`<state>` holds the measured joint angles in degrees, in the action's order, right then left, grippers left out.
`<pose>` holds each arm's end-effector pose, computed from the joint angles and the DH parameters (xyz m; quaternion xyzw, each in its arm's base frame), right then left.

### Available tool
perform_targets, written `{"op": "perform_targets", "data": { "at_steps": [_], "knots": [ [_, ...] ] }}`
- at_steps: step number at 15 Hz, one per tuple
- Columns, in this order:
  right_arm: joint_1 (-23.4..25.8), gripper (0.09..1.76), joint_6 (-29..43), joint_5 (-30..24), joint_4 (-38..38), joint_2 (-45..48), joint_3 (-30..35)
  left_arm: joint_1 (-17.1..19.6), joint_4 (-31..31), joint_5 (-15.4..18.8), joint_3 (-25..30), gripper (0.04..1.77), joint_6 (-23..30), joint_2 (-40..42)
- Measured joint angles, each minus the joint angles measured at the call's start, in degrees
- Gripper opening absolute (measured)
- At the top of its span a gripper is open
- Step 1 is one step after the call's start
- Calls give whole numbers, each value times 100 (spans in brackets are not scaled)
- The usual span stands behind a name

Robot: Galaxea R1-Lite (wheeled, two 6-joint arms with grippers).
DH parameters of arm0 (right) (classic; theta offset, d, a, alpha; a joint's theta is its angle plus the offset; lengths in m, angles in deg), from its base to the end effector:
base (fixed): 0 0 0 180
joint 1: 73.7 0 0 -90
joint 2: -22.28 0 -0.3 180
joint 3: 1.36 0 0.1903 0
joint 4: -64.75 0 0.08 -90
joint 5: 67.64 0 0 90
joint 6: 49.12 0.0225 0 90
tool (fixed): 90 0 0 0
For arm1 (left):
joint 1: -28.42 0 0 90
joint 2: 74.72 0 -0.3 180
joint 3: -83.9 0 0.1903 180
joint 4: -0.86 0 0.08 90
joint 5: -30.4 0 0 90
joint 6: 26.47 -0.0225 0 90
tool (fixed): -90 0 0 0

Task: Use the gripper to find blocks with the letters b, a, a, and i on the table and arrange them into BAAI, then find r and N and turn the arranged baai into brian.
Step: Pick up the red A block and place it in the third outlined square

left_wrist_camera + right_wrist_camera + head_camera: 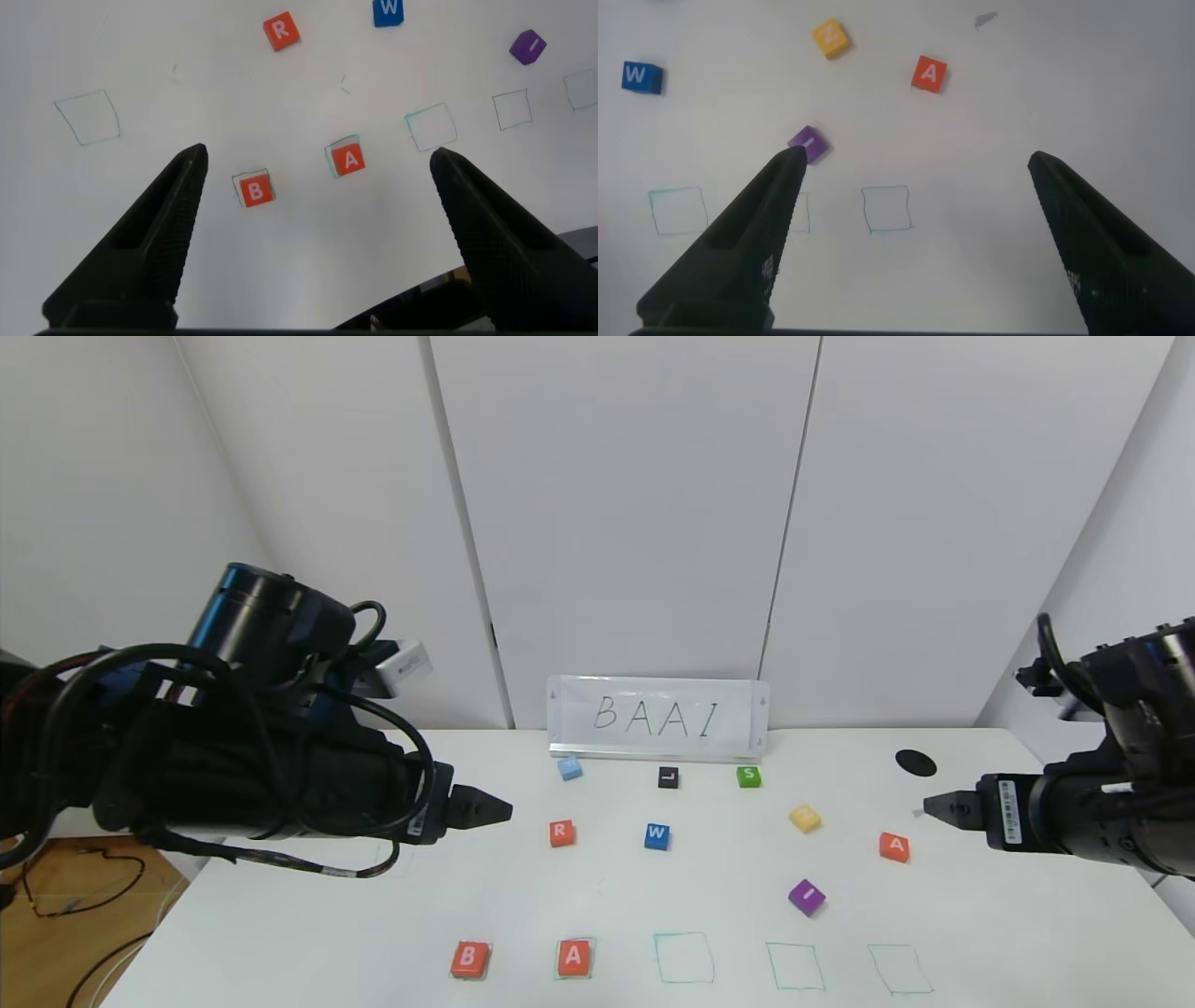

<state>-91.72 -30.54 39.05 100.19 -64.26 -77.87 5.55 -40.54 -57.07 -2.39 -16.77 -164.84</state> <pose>0.2307 0.0683 0.1939 0.0351 0.3658 -0.0490 0.9288 0.2416 -0.1030 0.2145 -0.0085 0.3943 -0.1702 0.9030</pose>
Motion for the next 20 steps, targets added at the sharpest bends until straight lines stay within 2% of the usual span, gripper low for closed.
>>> {"op": "perform_targets", "data": {
  "at_steps": [4,8,16,18,20],
  "knots": [
    [234,171,670,-27,20,-811,-341,258,9,312,28,170,-51,212],
    [430,171,978,-38,5,-1488,-617,306,13,349,80,170,-71,374],
    [844,171,640,-719,65,-2308,-945,300,35,362,146,171,-82,584],
    [920,171,512,-1053,244,-2432,-1053,284,29,360,161,171,-84,597],
    [989,171,501,-1075,418,-2575,-1229,272,24,362,168,171,-84,601]
  ]
}}
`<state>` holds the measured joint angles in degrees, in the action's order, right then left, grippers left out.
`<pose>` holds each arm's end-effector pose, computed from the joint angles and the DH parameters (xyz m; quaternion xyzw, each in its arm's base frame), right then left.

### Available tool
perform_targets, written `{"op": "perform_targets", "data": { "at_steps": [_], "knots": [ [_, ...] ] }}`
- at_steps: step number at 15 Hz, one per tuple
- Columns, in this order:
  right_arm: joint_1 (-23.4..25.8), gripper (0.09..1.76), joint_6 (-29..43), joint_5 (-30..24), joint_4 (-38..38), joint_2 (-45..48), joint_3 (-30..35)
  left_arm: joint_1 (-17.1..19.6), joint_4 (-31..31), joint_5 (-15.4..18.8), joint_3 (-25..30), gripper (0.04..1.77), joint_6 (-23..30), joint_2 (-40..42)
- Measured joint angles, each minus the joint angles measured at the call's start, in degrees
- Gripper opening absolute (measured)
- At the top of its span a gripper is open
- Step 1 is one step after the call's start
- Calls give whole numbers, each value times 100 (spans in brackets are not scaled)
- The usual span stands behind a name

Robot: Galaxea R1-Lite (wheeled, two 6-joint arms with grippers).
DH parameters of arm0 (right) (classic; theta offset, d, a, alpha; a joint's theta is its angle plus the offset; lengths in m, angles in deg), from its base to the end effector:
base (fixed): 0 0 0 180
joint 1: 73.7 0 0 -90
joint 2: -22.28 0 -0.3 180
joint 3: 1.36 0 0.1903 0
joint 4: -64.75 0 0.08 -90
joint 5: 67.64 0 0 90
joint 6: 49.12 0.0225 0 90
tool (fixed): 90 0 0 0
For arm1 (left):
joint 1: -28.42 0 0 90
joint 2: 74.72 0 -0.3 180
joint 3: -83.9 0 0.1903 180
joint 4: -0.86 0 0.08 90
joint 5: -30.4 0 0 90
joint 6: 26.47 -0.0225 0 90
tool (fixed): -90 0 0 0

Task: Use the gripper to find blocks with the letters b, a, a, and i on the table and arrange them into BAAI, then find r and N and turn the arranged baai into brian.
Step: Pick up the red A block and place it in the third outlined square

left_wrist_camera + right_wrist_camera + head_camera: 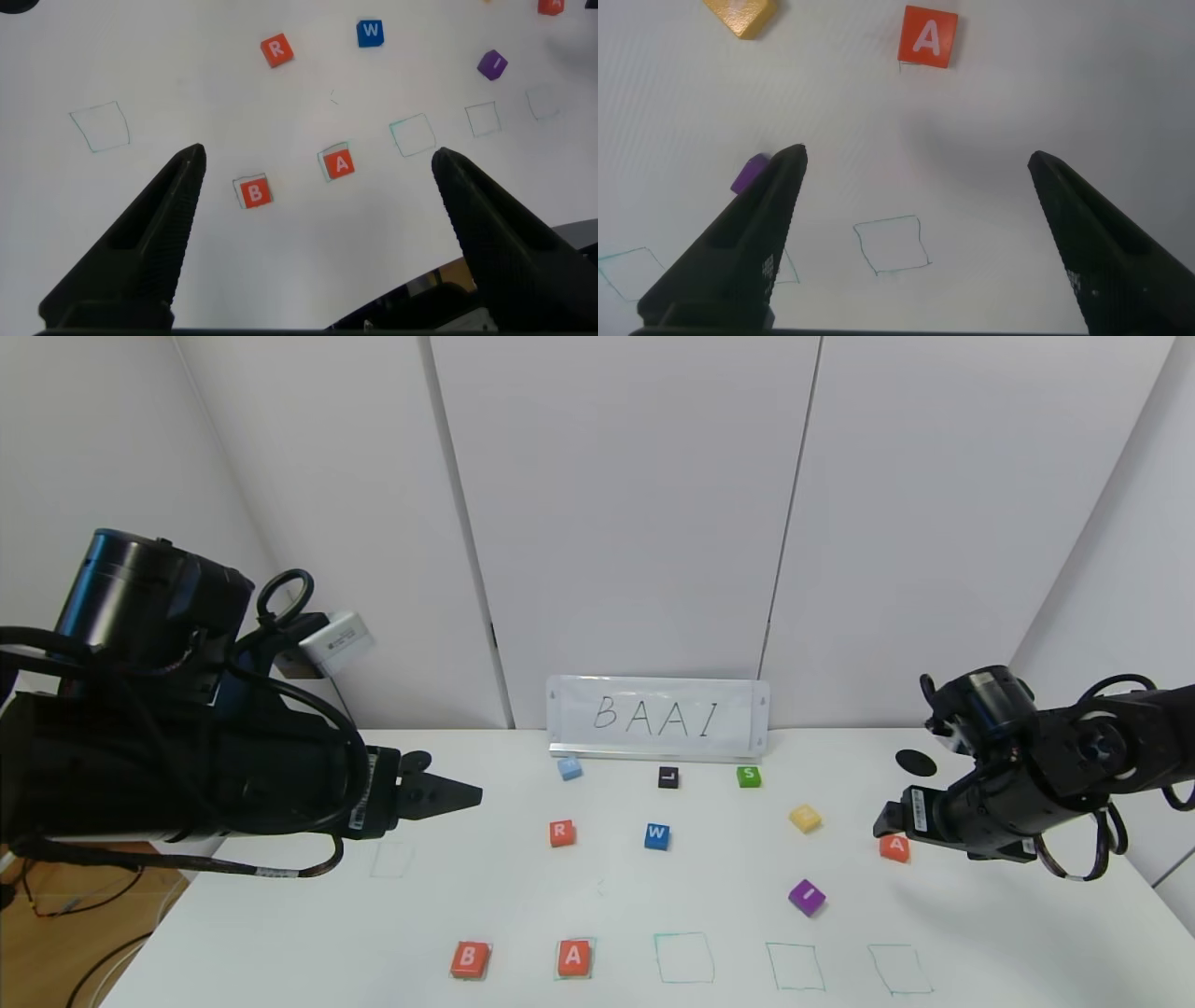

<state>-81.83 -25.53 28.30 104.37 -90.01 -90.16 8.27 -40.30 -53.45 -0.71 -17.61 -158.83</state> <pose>0.3316 0.0450 0.1104 0.1114 0.5117 -0.0902 0.8471 0.2218 -0.0840 0.2334 -0.0283 0.3603 -0.1861 0.9137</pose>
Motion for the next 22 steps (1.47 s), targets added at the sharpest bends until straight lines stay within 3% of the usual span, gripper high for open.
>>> {"op": "perform_targets", "data": {
  "at_steps": [8,22],
  "knots": [
    [240,171,-96,-169,180,-557,-472,-13,44,-2,77,172,-99,-15],
    [375,171,-525,-438,-464,-1213,-452,-32,84,7,166,172,-176,-45]
  ]
}}
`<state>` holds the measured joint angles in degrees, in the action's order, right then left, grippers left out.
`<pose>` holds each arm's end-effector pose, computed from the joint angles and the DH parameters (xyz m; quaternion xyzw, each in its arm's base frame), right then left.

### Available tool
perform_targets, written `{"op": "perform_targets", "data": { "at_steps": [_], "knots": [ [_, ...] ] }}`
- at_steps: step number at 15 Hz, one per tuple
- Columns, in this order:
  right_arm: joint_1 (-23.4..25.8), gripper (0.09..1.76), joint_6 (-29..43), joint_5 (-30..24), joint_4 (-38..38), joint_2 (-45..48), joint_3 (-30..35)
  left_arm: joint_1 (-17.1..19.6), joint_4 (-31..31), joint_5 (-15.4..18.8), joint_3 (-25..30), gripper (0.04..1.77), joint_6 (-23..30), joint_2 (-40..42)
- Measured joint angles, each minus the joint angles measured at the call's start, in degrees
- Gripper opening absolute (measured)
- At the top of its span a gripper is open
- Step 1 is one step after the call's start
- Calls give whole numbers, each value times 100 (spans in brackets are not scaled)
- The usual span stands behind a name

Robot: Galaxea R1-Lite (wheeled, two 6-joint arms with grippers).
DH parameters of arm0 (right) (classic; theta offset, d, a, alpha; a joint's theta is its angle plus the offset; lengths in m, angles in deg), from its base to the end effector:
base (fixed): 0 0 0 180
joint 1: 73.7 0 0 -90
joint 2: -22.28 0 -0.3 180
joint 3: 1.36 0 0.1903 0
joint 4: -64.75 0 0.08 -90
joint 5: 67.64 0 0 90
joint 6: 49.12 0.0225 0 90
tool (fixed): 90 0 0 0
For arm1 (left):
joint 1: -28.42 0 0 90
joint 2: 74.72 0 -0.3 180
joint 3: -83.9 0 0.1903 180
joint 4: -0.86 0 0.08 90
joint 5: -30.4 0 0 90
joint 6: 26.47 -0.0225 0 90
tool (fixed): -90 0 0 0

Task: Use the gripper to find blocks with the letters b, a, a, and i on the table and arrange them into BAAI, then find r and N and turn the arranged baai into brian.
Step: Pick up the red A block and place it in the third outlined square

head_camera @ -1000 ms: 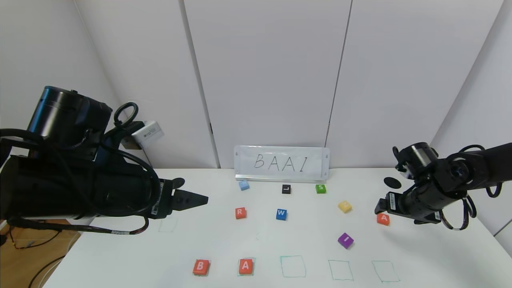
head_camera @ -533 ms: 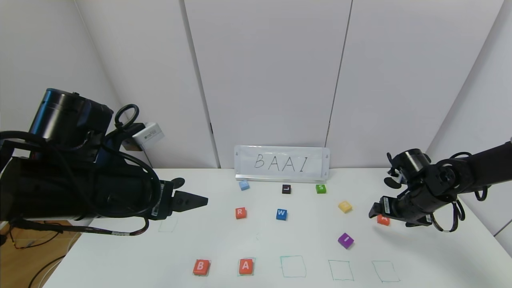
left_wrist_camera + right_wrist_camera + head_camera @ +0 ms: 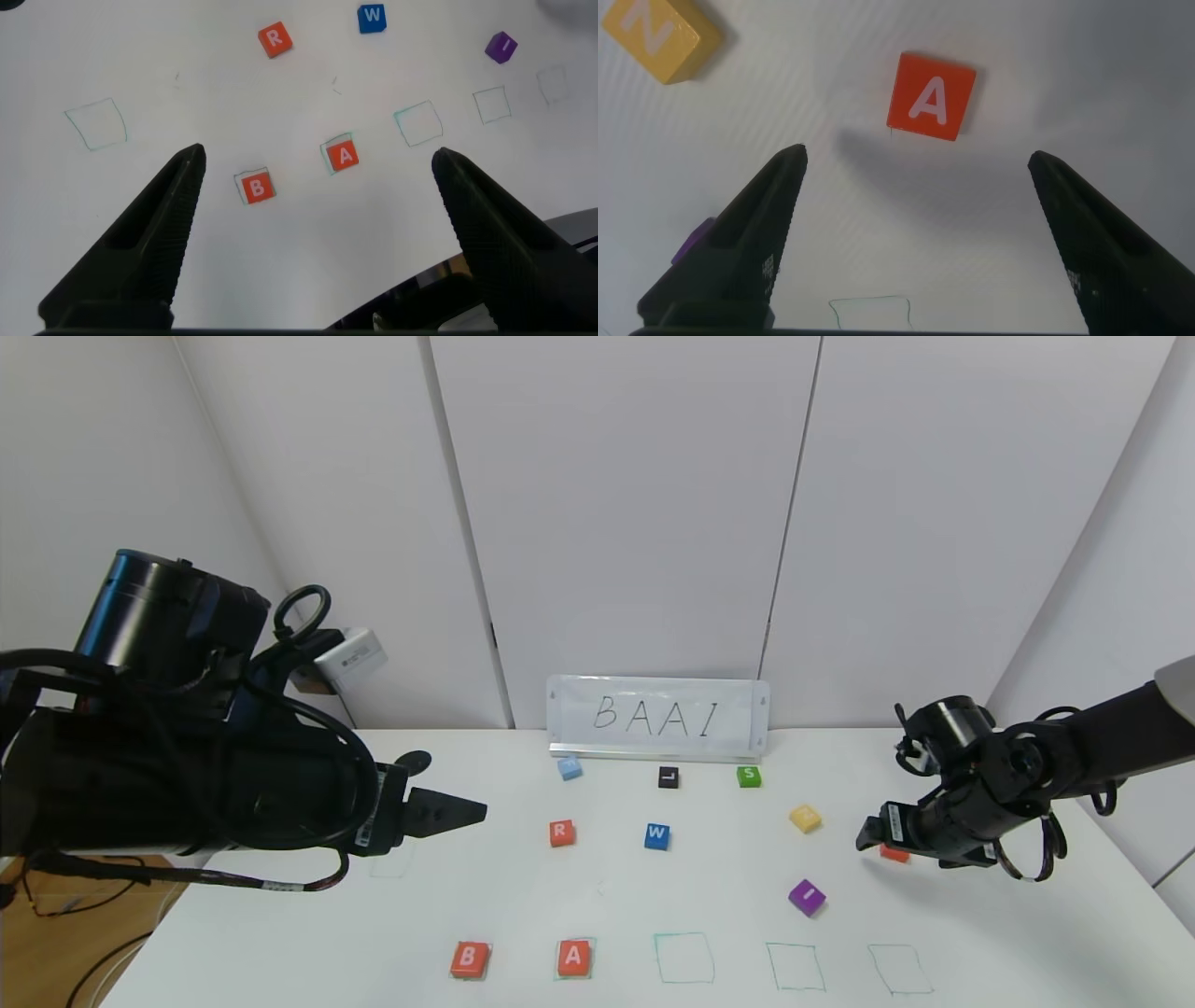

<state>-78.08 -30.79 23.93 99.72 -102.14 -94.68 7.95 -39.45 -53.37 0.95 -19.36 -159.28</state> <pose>0.3731 0.0280 0.0555 0.1056 0.5407 -0.0664 0.8319 0.2221 -0.0855 0.2249 -0.0121 0.3676 -0.1932 0.9096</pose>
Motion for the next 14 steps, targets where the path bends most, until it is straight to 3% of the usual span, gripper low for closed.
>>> {"op": "perform_targets", "data": {
  "at_steps": [14],
  "knots": [
    [-22,171,-150,62,-332,-185,2,-67,9,1,49,172,-11,-41]
  ]
}}
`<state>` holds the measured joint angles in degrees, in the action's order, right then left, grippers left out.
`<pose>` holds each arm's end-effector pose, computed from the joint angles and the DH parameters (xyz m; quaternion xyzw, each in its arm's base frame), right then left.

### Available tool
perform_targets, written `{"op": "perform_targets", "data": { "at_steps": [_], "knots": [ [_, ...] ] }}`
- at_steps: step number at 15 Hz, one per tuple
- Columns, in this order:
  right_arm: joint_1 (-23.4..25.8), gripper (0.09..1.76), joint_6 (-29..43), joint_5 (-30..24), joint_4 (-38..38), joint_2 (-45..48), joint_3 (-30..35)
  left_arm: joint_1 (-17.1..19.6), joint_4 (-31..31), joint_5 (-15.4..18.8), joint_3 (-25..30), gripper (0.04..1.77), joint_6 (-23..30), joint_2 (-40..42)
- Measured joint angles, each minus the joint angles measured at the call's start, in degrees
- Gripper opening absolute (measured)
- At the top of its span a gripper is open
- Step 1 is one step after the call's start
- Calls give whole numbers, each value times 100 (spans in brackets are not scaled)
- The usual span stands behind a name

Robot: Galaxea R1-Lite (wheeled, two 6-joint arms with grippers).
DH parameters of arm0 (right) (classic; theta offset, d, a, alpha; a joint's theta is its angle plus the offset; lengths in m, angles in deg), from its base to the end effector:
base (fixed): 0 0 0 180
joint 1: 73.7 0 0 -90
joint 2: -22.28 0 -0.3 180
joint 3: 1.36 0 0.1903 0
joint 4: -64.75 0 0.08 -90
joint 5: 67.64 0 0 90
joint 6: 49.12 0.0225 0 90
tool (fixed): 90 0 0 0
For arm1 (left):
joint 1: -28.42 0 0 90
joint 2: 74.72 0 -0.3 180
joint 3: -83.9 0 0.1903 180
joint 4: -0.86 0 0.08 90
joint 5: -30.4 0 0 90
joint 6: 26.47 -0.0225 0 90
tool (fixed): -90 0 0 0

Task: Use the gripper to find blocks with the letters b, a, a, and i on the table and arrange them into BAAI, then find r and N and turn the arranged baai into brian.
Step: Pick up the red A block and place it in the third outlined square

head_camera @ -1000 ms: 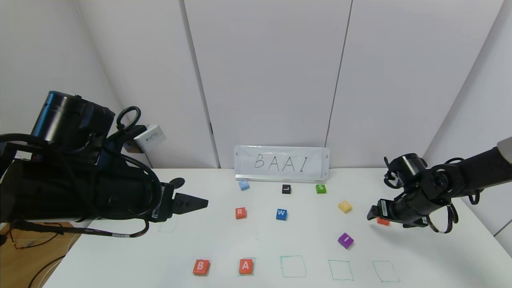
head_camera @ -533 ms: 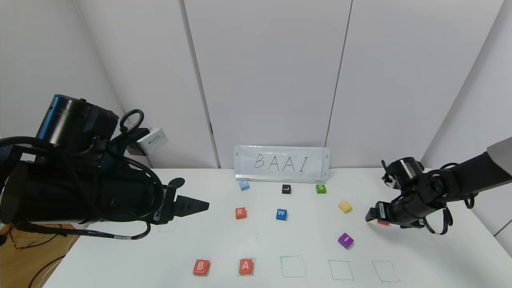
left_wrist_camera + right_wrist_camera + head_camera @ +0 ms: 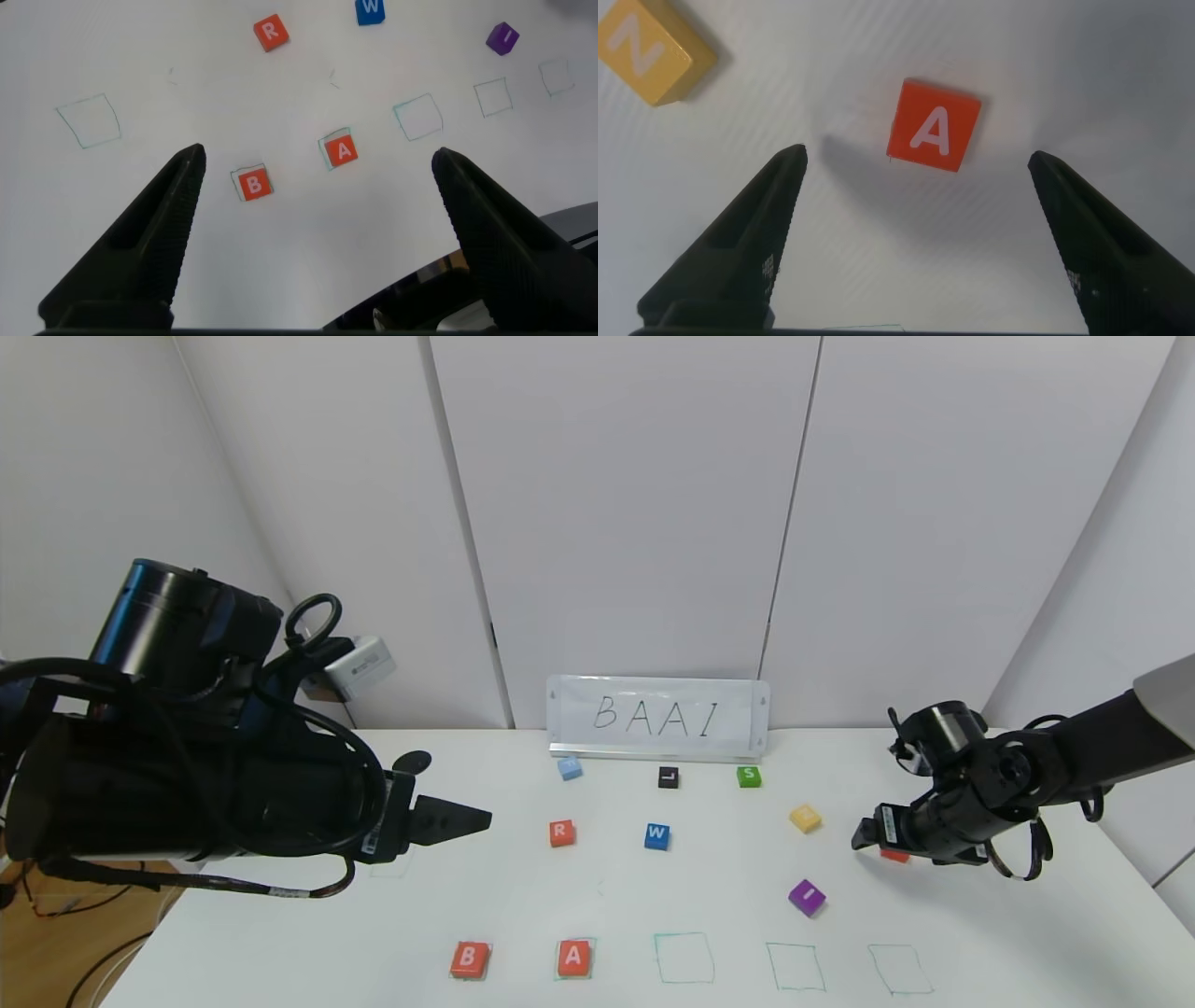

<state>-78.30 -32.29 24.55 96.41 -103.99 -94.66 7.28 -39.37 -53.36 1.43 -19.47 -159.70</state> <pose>0.3799 0.0297 0.0457 0.0923 0.5305 -0.0605 0.8405 0.2221 -0.0885 0.2210 -0.0081 0.3741 -0.1979 0.9060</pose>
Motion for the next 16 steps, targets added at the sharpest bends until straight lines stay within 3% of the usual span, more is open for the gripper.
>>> {"op": "perform_targets", "data": {
  "at_steps": [4,7,14,15,16],
  "knots": [
    [35,171,5,24,-61,-11,-11,-24,2,-1,26,172,0,-16],
    [33,171,-1,364,-126,-52,-6,-30,0,-1,32,172,2,-30],
    [9,171,-6,372,-244,-101,48,-30,0,-1,32,172,2,-77],
    [5,159,-6,372,-250,-102,48,-30,0,-1,30,172,0,-77],
    [-2,135,0,372,-249,-110,48,-30,-2,-1,30,172,2,-77]
  ]
}}
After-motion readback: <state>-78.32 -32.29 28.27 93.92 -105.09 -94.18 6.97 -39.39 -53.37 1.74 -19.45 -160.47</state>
